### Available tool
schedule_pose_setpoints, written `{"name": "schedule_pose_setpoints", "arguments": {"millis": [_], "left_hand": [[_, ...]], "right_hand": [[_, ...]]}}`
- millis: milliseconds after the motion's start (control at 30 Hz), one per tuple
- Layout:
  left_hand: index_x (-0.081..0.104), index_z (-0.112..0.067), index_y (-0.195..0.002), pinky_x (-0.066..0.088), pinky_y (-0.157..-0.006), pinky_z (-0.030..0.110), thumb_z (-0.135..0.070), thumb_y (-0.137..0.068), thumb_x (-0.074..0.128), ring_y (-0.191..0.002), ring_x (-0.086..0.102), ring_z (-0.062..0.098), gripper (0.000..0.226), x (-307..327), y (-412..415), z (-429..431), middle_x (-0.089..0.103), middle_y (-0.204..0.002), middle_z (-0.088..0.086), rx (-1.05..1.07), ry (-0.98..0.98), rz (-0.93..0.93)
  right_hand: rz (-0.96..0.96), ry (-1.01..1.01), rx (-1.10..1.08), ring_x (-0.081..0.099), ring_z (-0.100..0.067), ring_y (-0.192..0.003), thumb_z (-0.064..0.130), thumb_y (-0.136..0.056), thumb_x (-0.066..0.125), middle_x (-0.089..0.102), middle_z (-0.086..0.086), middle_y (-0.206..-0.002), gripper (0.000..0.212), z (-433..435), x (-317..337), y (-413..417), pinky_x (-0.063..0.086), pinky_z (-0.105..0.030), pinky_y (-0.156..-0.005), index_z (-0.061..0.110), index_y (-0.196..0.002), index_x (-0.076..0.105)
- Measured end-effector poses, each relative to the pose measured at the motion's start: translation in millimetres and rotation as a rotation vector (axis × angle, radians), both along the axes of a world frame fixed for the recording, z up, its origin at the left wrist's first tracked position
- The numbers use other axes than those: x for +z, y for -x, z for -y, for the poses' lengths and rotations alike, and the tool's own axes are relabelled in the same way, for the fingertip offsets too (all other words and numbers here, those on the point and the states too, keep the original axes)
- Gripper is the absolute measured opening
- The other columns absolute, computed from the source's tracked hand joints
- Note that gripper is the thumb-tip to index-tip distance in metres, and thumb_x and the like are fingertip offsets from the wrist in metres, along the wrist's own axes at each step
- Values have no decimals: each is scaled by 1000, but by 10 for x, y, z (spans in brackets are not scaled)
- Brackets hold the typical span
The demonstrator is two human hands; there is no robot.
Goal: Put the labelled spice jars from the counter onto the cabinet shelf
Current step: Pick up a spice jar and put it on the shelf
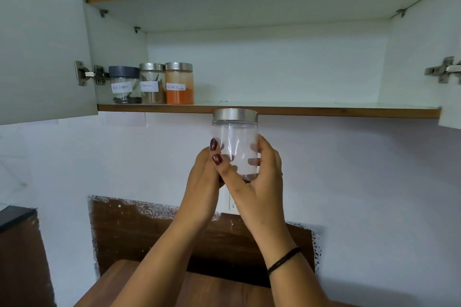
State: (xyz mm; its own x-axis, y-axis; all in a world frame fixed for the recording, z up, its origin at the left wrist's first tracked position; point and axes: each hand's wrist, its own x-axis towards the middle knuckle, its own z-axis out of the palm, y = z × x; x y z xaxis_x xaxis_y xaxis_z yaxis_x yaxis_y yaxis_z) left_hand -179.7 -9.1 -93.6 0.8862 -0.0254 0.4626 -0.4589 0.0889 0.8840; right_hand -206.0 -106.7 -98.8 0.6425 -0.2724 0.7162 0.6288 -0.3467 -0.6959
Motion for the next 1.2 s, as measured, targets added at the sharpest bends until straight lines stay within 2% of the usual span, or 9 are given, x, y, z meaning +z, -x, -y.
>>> {"name": "schedule_pose_setpoints", "arguments": {"millis": [100, 233, 300, 433, 533, 667, 900, 1067, 1200], "left_hand": [[65, -20, -114, 53, -96, 36, -82, -82, 38, -105, 70, 16, 75, 3, 11, -2, 71, -114, 8, -27, -25, 22], [69, -19, -109, 57, -87, 31, -32, -108, 31, -97, 71, 10, 40, -27, 31, -6, 76, -100, -4, 10, 23, 85], [68, -24, -108, 57, -84, 29, -24, -108, 31, -95, 72, 9, 37, -21, 32, -16, 76, -99, -7, 25, 33, 86], [68, -28, -112, 56, -81, 22, -33, -104, 39, -98, 71, 10, 30, 13, -9, -57, 68, -118, 5, 17, -4, 64], [62, -20, -128, 52, -98, 38, -59, -96, 38, -114, 66, 27, 56, 67, -7, -59, 68, -123, 12, -154, 83, -30], [55, -11, -137, 49, -104, 45, -58, -100, 21, -113, 66, 31, 68, 60, 11, -74, 67, -126, 17, -274, 164, -56], [57, -13, -132, 51, -100, 41, -55, -97, 23, -110, 68, 27, 65, 49, 20, -81, 70, -121, 12, -236, 199, -12], [73, -24, -97, 52, -91, 38, -43, -105, 25, -94, 74, 22, 52, 75, 9, -117, 77, -101, 6, -74, 263, 25], [70, -37, -105, 52, -99, 42, -43, -106, 23, -105, 70, 18, 47, 37, -41, -172, 74, -110, 2, 26, 165, 112]], "right_hand": [[24, -36, 13, 53, -8, -113, 66, -74, 67, 45, 13, -128, 79, 82, 29, -9, 57, -16, -77, 27, -140, 43], [68, -119, 88, 54, -6, -106, 57, -76, 62, 39, 9, -120, 69, 135, 37, 10, 50, -6, -68, 22, -134, 50], [78, -158, 124, 56, -5, -105, 55, -80, 62, 40, 5, -119, 62, 142, 25, 5, 51, -8, -68, 21, -131, 52], [94, -248, 251, 58, 5, -102, 54, -86, 61, 44, 3, -118, 34, 125, 20, 5, 50, -6, -72, 35, -113, 53], [100, -276, 338, 59, 9, -101, 46, -85, 53, 46, 3, -122, 27, 76, 22, 5, 50, -7, -74, 39, -112, 52], [77, -267, 373, 57, 1, -115, 59, -84, 49, 52, 7, -130, 55, 12, -14, -37, 51, -13, -84, 34, -133, 48], [25, -240, 321, 51, 1, -121, 53, -88, 41, 50, 6, -137, 53, -8, -31, -74, 48, -7, -84, 36, -138, 45], [80, -156, 213, 46, -10, -129, 52, -90, 48, 48, 15, -136, 42, -45, 28, -83, 49, -40, -103, 51, -131, 43], [66, -53, 157, 49, -6, -123, 60, -83, 52, 48, 17, -136, 58, -68, 76, -100, 53, -34, -97, 40, -137, 44]]}}
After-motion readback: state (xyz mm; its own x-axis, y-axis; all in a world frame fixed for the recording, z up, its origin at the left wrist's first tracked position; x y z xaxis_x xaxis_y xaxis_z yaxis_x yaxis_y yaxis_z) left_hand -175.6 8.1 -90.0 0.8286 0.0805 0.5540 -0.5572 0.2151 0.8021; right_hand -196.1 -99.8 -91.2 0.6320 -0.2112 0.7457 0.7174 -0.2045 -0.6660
